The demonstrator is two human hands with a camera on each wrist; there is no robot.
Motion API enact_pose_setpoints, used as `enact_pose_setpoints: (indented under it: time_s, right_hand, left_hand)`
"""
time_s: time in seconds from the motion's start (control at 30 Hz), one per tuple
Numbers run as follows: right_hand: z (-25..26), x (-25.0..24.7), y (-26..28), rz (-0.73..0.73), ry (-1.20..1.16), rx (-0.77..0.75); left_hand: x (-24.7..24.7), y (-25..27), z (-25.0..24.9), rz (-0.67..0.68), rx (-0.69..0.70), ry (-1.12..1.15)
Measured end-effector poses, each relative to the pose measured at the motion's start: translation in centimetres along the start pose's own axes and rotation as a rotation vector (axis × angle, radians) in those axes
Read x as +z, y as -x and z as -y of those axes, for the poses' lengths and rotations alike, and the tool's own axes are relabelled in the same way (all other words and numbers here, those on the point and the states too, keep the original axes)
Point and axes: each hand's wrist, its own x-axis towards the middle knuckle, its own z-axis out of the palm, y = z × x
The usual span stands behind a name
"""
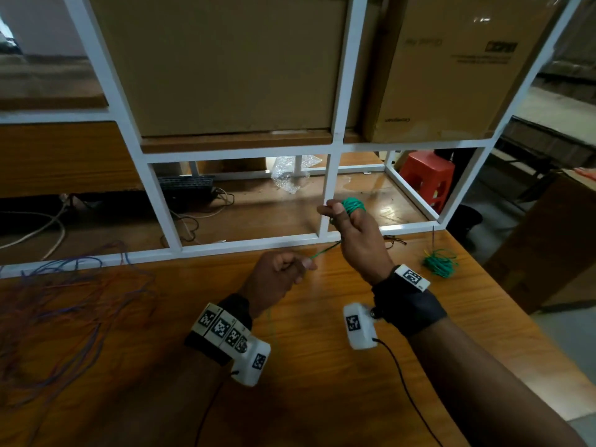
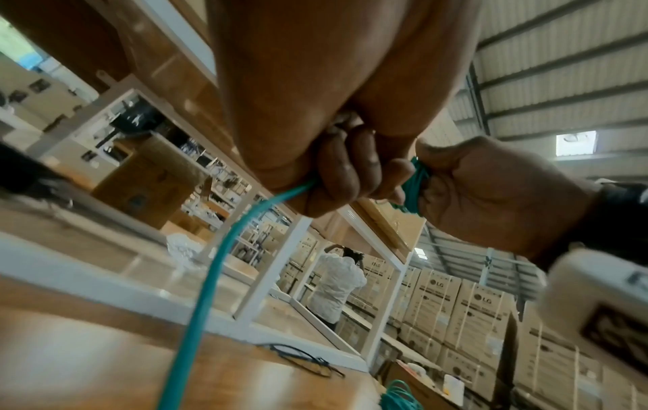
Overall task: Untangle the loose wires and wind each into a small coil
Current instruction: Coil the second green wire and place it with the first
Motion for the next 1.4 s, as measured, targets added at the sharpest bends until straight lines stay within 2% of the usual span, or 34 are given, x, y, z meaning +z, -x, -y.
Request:
enact_pose_setpoints:
  time_s: [0.03,0.1,0.23,0.3,0.37,0.5,0.57,0.63,0.7,0.73,0.8,0.9,0.97,1.07,1.13,1.23,1.3,1.4]
  right_hand:
    - [-0.6,-0.3,-0.1,-0.013,0.168,-0.033]
    - [-1.1,-1.1,0.0,0.089,0.343,-0.054]
    - [-0.7,-1.8,1.2,0.555,0.446,0.175]
    - [-0.8,-1.8,1.9,0.751,0.321,0.293]
    - [-1.3,-1.5,2.7,0.902,0.025,0.401]
    - [-1.3,-0.3,4.5,1.072,-0.469,0.444]
    - [-1.5,0.3,5.0,1.107,-0.665,0.42]
    - [-1.2,0.8,5.1,1.043,-0.846,0.386]
    - [-0.4,1.2,4.9,0.894,-1.086,0.364]
    - [0.2,1.4,4.7,0.804,-1.207,0.348]
    - [1.3,1.7,3.8,0.611,-1.283,0.311]
    - [1.2,2.1,2.2,0.346,-0.972,0.253]
    - [0.3,1.8,1.6,0.214,-0.702,0.202]
    - [-0.6,0.9,1.5,0.214,-0.204,0.144]
    - [-0.7,0.5,1.9,0.331,0.133,0.153]
    - [-0.9,0.4,2.7,0.717,0.45,0.242]
    - [-1.0,0.3,3.2,0.913,0.409,0.268]
    - [-1.0,-0.1,3.6,1.076,0.106,0.243]
  left_hand:
    - [-0.7,0.0,-0.2,-0.014,0.012,-0.06]
    - [-2.1,-0.2,-0.9,-0.039,0.032,-0.14]
    - [-4.0,-1.0,-2.4,-0.019,0.09,-0.282]
    - [-4.4,-1.3,-3.1,0.014,0.123,-0.32]
    - [-4.6,-1.5,-3.6,0.041,0.16,-0.311]
    - [-3.8,-1.6,-3.5,0.111,0.209,-0.244]
    - [-3.2,-1.7,-2.7,0.125,0.207,-0.16]
    - [-2.5,-1.6,-1.9,0.095,0.151,-0.03]
    - [-1.6,-1.3,-0.9,0.057,0.078,0.112]
    - [-1.1,-1.0,-0.5,0.016,0.064,0.115]
    - [0.0,-0.4,0.3,-0.004,0.009,0.114]
    - [0.9,0.4,0.5,0.061,-0.021,0.11]
    - [0.8,0.8,0.3,0.03,0.013,-0.053]
    - [-0.3,1.3,-0.2,-0.009,0.059,-0.235]
    - [-1.5,1.4,-0.5,-0.005,0.094,-0.396]
    - [-3.1,0.8,-1.7,0.047,0.176,-0.628]
    - [-4.2,0.3,-2.6,0.097,0.174,-0.616]
    - [-5.5,-0.2,-3.5,0.147,0.144,-0.409]
